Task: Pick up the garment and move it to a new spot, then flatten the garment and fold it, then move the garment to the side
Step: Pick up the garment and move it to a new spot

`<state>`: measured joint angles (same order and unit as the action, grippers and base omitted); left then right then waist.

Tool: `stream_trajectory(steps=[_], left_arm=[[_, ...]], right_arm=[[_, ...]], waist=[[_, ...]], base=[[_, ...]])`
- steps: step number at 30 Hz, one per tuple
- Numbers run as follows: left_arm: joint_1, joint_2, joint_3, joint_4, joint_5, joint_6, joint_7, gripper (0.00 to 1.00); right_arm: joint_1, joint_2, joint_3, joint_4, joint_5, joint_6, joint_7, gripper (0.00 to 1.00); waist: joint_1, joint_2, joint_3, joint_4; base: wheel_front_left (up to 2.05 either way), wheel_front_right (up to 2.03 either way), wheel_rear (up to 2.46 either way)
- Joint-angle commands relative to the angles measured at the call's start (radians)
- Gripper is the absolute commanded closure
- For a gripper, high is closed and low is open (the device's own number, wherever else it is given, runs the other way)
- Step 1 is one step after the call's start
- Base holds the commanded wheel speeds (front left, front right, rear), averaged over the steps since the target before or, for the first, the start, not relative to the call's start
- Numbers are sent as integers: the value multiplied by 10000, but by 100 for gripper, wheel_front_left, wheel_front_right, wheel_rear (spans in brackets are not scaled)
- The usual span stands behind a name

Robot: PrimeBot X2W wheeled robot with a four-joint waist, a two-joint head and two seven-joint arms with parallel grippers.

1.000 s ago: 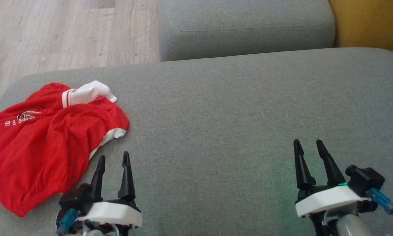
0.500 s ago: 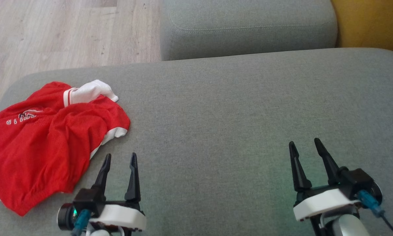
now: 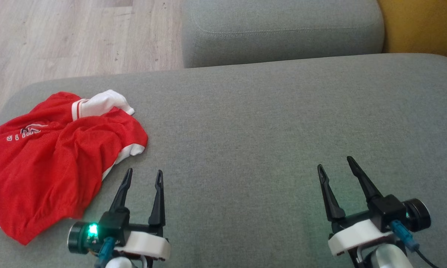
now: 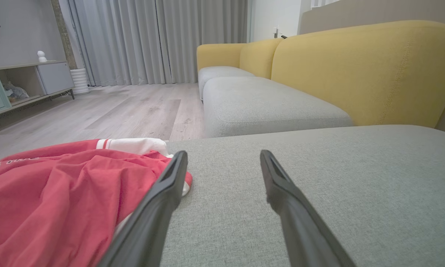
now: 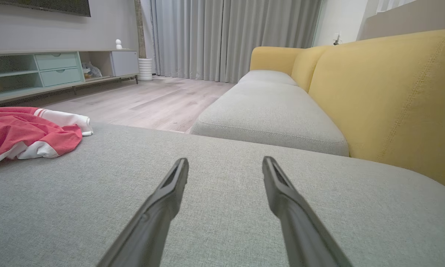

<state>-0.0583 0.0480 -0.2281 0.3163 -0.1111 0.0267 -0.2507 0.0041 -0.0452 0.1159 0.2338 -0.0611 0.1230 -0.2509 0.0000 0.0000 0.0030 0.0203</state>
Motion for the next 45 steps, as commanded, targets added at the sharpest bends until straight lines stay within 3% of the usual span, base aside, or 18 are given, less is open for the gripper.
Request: stream_trajectory(steps=[1, 16, 21, 31, 40, 45], left_arm=[[-515, 24, 277, -256, 91, 4, -111, 0], [-628, 23, 353, -77, -12, -145, -111, 0], [-645, 23, 295, -161, -38, -47, -111, 0], [-485, 22, 678, -301, 63, 130, -111, 0], [-288, 22, 1361, -692, 113, 426, -111, 0], [-936, 22, 1698, -1350, 140, 367, -111, 0]], right_arm=[[-514, -56, 251, -339, -57, 77, -109, 0], [-478, -52, 186, -230, 229, 77, -109, 0], [-413, -52, 120, -277, 236, 77, -109, 0], [-627, -51, 314, -309, 242, 77, -109, 0], [-696, -51, 339, -355, 223, 77, -109, 0], [-886, -455, 332, -496, -29, 77, -109, 0]], waist=[[0, 0, 1, -6], [0, 0, 50, 241], [0, 0, 114, 1118], [0, 0, 361, 3621], [0, 0, 631, 4857], [0, 0, 1479, 4981]], base=[[0, 0, 0], [0, 0, 0], [0, 0, 0], [0, 0, 0], [0, 0, 0], [0, 0, 0]])
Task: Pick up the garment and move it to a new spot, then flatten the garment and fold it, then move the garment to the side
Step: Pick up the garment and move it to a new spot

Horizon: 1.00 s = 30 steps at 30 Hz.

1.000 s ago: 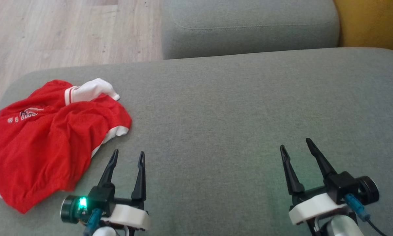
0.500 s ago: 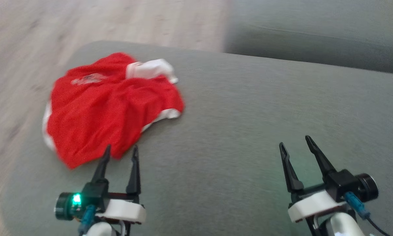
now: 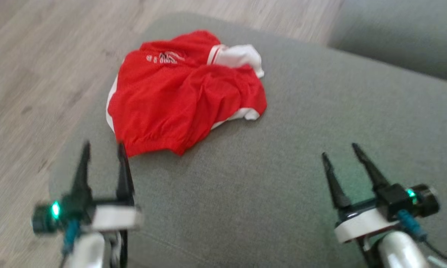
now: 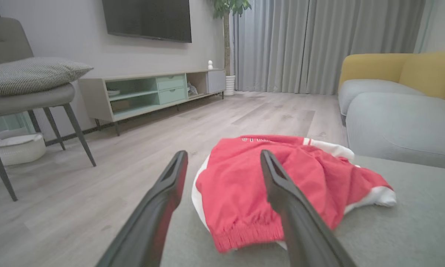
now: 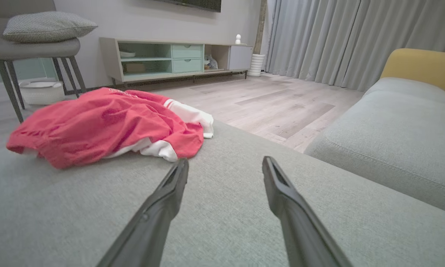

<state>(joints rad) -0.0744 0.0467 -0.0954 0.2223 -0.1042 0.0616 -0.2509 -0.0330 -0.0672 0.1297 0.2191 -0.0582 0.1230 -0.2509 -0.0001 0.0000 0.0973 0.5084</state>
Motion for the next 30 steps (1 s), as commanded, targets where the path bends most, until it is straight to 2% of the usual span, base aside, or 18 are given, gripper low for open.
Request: stream_trajectory(steps=[1, 4, 5, 10, 13, 16, 20, 21, 22, 24, 30], left_arm=[[-1067, 43, 471, -490, 128, -22, -109, 0], [-2180, 251, 706, -358, 338, -218, -109, 0], [-3033, 455, 829, 275, 417, -325, -109, 0], [-5126, 874, 1365, 3170, 131, -363, -109, 0], [-5904, 1025, 1587, 4994, -6, -167, -76, 0], [-6204, 971, 1766, 6838, -211, 92, 448, 0], [-6396, 941, 1778, 8482, -286, 257, 570, 0], [-6440, 926, 1741, 8774, -300, 172, 544, 23], [-6498, 920, 1670, 9030, -285, 44, 518, 100], [-6648, 933, 1590, 9316, -273, -79, 333, 100], [-6988, 1210, 1392, 8879, 1, 245, -84, 100]], right_arm=[[-584, -382, 200, -398, -93, 77, -109, 0], [-850, -874, 204, -601, -191, 77, -109, 0], [-1055, -1219, 213, -756, -245, 77, -109, 0], [-1535, -1885, 248, -1090, -299, 77, -109, 0], [-1749, -2071, 278, -1257, -296, 77, -109, 0], [-1867, -2114, 279, -1333, -286, 77, -109, 0], [-2020, -2025, 282, -1373, -259, 77, -109, 0], [-2042, -1995, 281, -1381, -262, 77, -109, 0], [-2053, -1976, 283, -1384, -266, 77, -109, 0], [-2069, -1944, 274, -1360, -257, 77, -109, 0], [-2025, -1749, 270, -1196, -209, 77, -109, 0]], waist=[[1, 0, 742, 73], [1, 0, 1428, -105], [1, 0, 1851, -284], [1, 0, 2748, -833], [1, 0, 3191, -1178], [1, 0, 3496, -1453], [1, 0, 3801, -1753], [1, 0, 3837, -1794], [1, 0, 3866, -1819], [1, 0, 3891, -1846], [1, 0, 3511, -1830]], base=[[0, 0, 0], [0, 0, 0], [0, 0, 0], [0, 0, 0], [0, 0, 0], [0, 0, 0], [0, 0, 0], [0, 0, 0], [0, 0, 0], [0, 0, 0], [0, 0, 0]])
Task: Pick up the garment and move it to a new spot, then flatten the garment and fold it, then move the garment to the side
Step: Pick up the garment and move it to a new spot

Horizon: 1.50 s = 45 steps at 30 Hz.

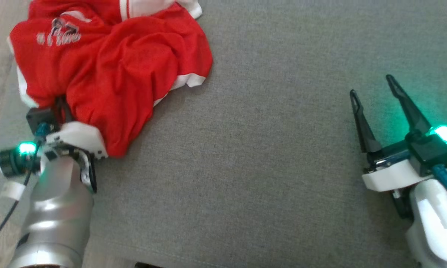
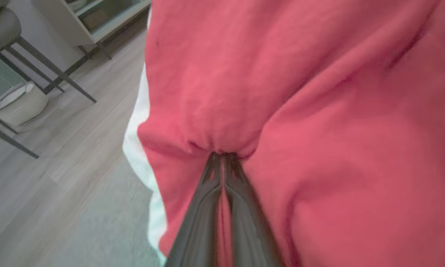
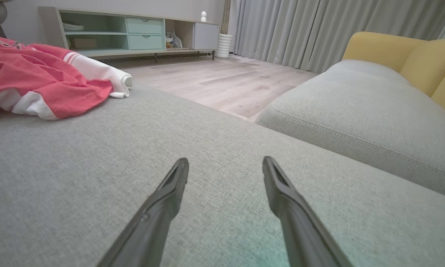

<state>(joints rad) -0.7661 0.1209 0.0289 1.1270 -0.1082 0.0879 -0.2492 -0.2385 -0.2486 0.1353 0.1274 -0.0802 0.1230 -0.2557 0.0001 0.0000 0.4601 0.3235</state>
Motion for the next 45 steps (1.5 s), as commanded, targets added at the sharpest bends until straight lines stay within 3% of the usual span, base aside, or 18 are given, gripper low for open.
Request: stream_trajectory(steps=[1, 7, 12, 17, 26, 32, 35, 39, 43, 44, 45], left_arm=[[-113, 566, 104, -547, 130, 57, -112, 100], [19, 1116, -277, -3664, 744, 206, -122, 100], [-61, 1532, -757, -5955, 1135, -154, -124, 100], [-590, 1891, -1260, -7318, 1439, -646, 46, 100], [-1888, 1364, -2523, -9224, 1572, -1513, 885, 100], [-2560, 572, -3434, -9150, 1279, -1854, 906, 100], [-2317, 494, -4528, -8709, 1816, -1980, 810, 100], [-918, 156, -6147, -7456, 2284, -2061, 573, 100], [844, -334, -7181, -5861, 2099, -1952, 107, 100], [1196, -426, -7300, -5523, 2000, -1823, 23, 55], [1196, -426, -7300, -5523, 2000, -1823, 23, 55]], right_arm=[[57, 134, 230, -245, 29, 77, -61, 0], [311, 674, 335, -34, 153, 77, -61, 0], [561, 1234, 398, 48, 241, 77, -61, 0], [593, 1649, 468, -43, 362, 77, -61, 0], [771, 1955, 443, -338, 599, 77, -61, 0], [677, 1979, 537, -593, 1069, 77, -61, 0], [619, 1981, 595, -731, 1352, 77, -61, 0], [598, 1982, 649, -737, 1637, 77, -61, 0], [657, 1982, 696, -640, 1763, 77, -61, 0], [678, 1982, 707, -624, 1791, 77, -61, 0], [678, 1982, 707, -624, 1791, 77, -61, 0]], waist=[[-1, 0, -267, 22], [-1, 0, -1542, -194], [-1, 0, -2628, -909], [-1, 0, -3104, -2112], [-1, 0, -3249, -4230], [-1, 0, -3097, -5539], [-1, 0, -2884, -6060], [-1, 0, -2493, -6605], [-1, 0, -2229, -6854], [-1, 0, -2204, -6881], [-1, 0, -2204, -6881]], base=[[0, 0, 0], [0, 0, 0], [0, 0, 0], [0, 0, 0], [0, 0, 0], [0, 0, 0], [0, 0, 0], [0, 0, 0], [0, 0, 0], [0, 0, 0], [0, 0, 0]])
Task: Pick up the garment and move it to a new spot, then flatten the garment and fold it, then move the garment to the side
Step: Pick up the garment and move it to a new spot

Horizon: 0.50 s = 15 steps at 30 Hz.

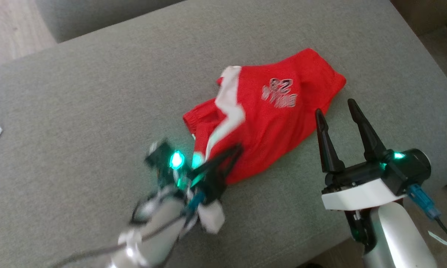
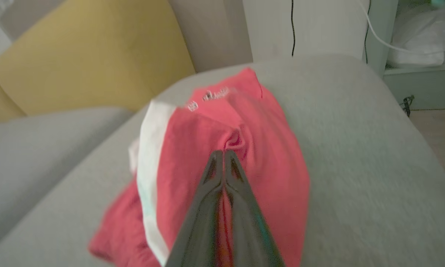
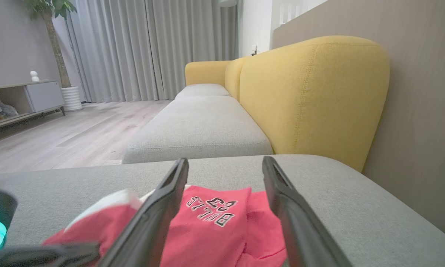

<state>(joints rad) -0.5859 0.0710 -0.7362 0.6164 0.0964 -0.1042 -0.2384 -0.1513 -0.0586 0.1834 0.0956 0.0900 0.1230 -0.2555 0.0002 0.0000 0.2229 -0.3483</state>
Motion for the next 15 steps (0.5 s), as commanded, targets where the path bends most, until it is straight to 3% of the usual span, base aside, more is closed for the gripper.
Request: stream_trajectory(steps=[1, 3, 8, 15], left_arm=[[-318, -3, 263, -180, -140, 272, -148, 0], [175, -114, 228, -66, -503, 596, -214, 0], [1707, -191, 507, -1810, -1633, 1384, -229, 0], [4410, -91, 2045, -3695, -2756, 2156, -231, 0]], right_arm=[[-160, 82, 226, -298, 102, 77, -63, 0], [-64, 82, 175, -268, 99, 77, -63, 0], [424, 83, -2, -76, -35, 77, -63, 0], [1500, 83, -587, 247, -235, 77, -63, 0]], waist=[[-2, 0, 165, -164], [-2, 0, 83, -91], [-2, 0, -586, 477], [-2, 0, -2100, 1745]], base=[[0, 0, 0], [0, 0, 0], [0, 0, 0], [0, 0, 0]])
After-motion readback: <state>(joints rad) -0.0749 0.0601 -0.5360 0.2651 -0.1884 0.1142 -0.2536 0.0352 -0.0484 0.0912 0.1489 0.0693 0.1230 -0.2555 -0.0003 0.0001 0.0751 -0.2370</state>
